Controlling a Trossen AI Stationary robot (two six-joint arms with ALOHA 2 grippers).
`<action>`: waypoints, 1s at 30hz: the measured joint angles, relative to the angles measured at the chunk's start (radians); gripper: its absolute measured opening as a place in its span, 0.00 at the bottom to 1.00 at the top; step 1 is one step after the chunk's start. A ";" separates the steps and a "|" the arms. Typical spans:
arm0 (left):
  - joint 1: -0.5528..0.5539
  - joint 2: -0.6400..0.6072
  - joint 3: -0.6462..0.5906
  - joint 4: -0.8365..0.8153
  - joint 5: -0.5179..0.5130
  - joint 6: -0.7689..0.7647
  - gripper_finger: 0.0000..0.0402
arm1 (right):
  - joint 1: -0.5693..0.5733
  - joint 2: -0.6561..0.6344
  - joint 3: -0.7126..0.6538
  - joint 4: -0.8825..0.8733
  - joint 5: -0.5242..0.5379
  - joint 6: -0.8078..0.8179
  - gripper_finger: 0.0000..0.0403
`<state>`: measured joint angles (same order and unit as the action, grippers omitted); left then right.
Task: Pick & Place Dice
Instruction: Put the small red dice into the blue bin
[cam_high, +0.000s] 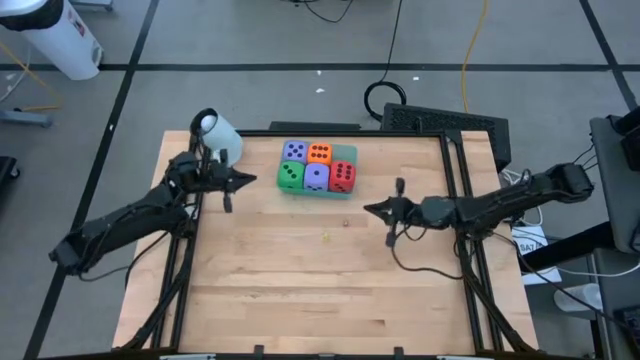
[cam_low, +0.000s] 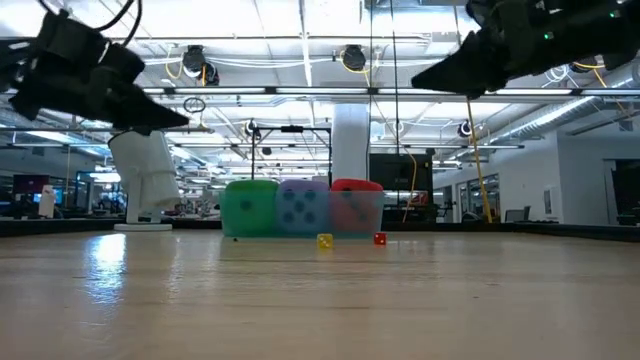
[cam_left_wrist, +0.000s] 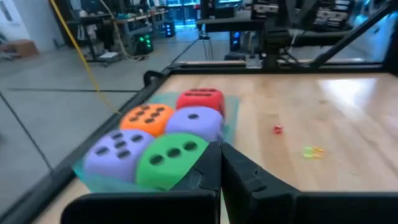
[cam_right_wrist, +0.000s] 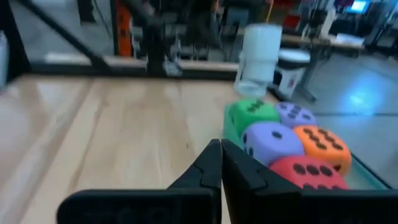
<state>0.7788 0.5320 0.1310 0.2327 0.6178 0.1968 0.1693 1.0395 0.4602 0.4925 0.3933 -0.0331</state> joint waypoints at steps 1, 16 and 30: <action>0.002 -0.016 -0.018 0.001 0.009 -0.016 0.01 | -0.006 -0.005 -0.015 0.041 0.000 -0.001 0.00; -0.010 -0.047 -0.062 0.011 -0.041 -0.206 0.02 | -0.005 0.399 -0.034 0.430 0.000 0.054 0.03; -0.010 -0.046 -0.062 0.016 -0.096 -0.205 0.02 | 0.094 0.721 -0.032 0.499 0.161 0.144 0.57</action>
<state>0.7692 0.4858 0.0689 0.2485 0.5220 -0.0082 0.2634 1.7608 0.4277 0.9919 0.5548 0.1113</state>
